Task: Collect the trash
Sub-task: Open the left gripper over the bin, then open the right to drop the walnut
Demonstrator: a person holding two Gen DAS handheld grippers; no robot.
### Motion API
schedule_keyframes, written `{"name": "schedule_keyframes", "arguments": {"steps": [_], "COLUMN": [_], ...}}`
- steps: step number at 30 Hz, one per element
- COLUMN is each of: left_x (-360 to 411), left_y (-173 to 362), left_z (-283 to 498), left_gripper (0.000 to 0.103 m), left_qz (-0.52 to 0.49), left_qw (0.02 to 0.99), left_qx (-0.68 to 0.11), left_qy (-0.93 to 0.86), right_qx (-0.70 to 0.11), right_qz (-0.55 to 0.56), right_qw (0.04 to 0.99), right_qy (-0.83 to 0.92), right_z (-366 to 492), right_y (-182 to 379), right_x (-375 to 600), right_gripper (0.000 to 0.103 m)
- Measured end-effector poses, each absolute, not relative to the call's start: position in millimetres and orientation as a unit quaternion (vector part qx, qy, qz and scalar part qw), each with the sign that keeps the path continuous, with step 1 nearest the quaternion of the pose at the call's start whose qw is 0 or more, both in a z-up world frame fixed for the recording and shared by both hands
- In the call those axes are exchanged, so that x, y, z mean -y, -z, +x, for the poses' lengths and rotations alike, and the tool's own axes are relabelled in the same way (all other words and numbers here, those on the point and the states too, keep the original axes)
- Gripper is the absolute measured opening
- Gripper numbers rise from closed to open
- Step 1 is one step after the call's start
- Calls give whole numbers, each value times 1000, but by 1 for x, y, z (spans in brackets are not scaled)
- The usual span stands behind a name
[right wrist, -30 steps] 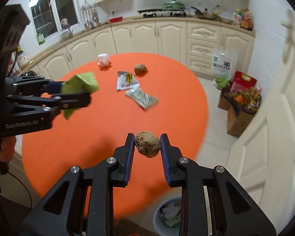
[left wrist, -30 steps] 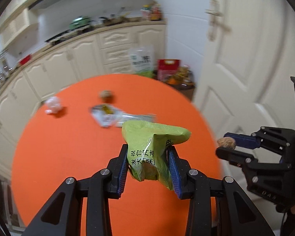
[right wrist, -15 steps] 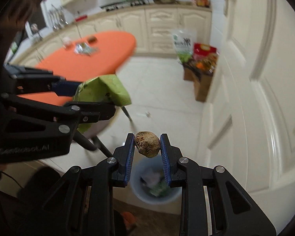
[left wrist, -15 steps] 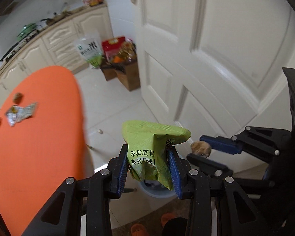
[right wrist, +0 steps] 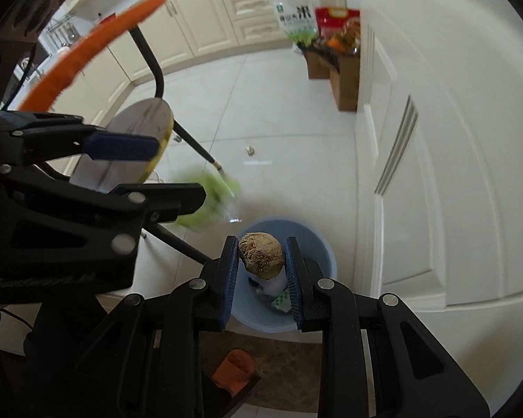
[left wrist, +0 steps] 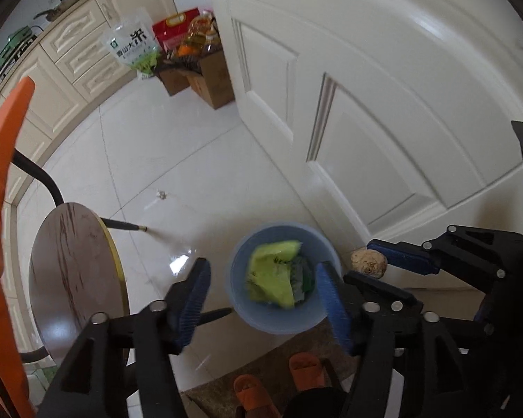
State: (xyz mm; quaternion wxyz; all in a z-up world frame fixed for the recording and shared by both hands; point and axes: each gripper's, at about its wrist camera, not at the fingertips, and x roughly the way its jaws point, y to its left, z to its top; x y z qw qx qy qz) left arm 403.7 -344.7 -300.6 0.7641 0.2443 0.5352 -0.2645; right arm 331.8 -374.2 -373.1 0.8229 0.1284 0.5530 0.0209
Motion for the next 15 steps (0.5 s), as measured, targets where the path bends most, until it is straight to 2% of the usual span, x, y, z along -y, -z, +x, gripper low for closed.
{"name": "schedule_keyframes", "arguments": {"steps": [6, 8, 10, 15], "left_x": [348, 344, 336, 319], "left_y": [303, 296, 288, 256], "left_z": [409, 409, 404, 389], "left_gripper": [60, 61, 61, 61], "left_qz": [245, 238, 232, 218], "left_qw": [773, 777, 781, 793], "left_qx": [-533, -532, -528, -509], "left_qy": [242, 239, 238, 253], "right_qx": [-559, -557, -554, -533], "right_qz": [153, 155, 157, 140], "right_qw": [814, 816, 818, 834], "right_qy": [-28, -23, -19, -18], "right_z": [345, 345, 345, 337], "right_y": [395, 396, 391, 353], "right_x": [374, 372, 371, 357], "right_gripper": [26, 33, 55, 59]}}
